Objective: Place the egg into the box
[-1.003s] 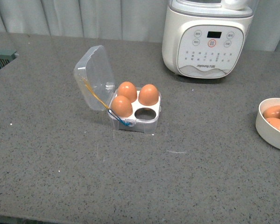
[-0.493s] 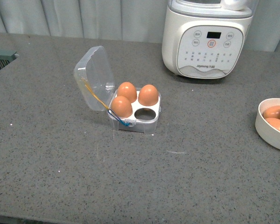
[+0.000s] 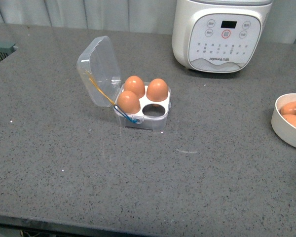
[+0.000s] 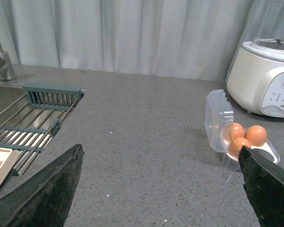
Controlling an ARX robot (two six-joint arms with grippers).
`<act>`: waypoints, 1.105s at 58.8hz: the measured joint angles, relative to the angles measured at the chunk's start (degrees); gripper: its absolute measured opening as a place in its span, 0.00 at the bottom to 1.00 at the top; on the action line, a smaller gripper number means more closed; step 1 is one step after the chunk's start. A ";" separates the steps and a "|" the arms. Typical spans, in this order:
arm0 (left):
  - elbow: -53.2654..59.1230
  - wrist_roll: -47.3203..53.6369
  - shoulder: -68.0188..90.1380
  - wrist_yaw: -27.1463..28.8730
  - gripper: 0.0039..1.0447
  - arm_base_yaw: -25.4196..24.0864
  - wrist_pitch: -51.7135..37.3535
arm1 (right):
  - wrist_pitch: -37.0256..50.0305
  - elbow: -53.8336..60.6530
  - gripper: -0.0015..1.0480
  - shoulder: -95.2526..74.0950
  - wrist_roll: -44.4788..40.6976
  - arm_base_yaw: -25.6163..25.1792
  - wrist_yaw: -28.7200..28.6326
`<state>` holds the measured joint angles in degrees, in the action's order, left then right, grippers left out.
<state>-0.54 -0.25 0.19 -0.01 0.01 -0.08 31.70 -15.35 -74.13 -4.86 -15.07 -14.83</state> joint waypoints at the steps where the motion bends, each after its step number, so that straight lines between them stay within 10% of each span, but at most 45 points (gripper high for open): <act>1: 0.00 0.00 0.00 0.00 0.94 0.00 0.00 | 0.33 -0.55 0.91 -1.25 -0.28 0.04 -0.44; 65: 0.00 0.00 0.00 0.02 0.94 0.00 0.00 | 3.37 -18.01 0.91 -27.41 -9.68 4.33 -4.35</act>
<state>-0.54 -0.25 0.19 0.01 0.01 -0.08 35.07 -33.36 -101.54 -14.55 -10.74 -19.18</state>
